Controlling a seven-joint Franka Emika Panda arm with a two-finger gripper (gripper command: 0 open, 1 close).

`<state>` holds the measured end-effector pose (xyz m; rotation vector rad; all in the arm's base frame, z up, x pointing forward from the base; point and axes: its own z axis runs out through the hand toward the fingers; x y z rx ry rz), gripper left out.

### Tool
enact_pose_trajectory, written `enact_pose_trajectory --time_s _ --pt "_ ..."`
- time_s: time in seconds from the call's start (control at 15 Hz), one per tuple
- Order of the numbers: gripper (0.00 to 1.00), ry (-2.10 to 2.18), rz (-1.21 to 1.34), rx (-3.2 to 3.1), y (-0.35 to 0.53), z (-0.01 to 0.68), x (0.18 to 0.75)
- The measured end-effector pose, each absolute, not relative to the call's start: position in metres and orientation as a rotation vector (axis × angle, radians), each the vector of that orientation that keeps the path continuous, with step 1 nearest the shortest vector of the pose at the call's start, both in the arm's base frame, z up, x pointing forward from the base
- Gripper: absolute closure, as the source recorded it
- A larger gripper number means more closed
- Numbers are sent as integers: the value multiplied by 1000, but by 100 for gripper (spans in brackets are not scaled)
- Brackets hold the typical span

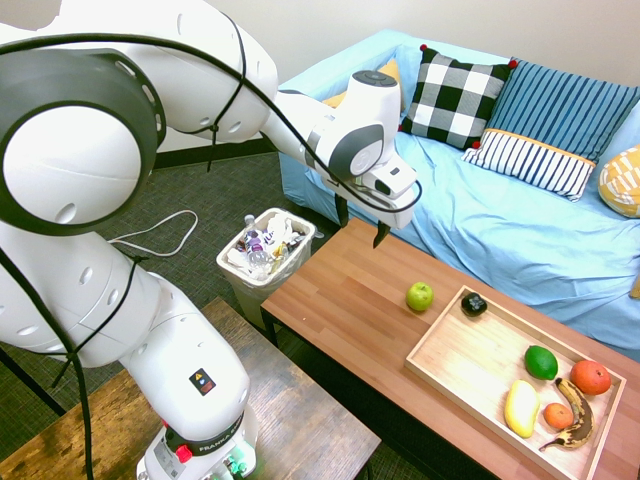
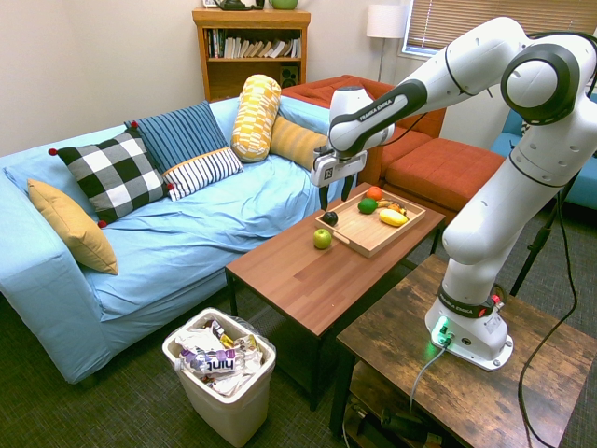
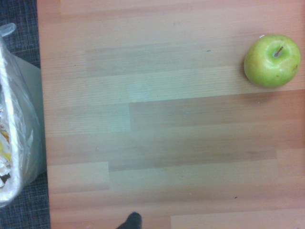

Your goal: Put the apple in the tray

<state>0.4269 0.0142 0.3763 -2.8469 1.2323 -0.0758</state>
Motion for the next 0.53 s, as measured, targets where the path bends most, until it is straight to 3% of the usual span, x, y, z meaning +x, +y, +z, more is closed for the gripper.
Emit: enact_pose_trajectory --time_s 0.53 --pt "0 1370 -128 -2806 -25 369 472"
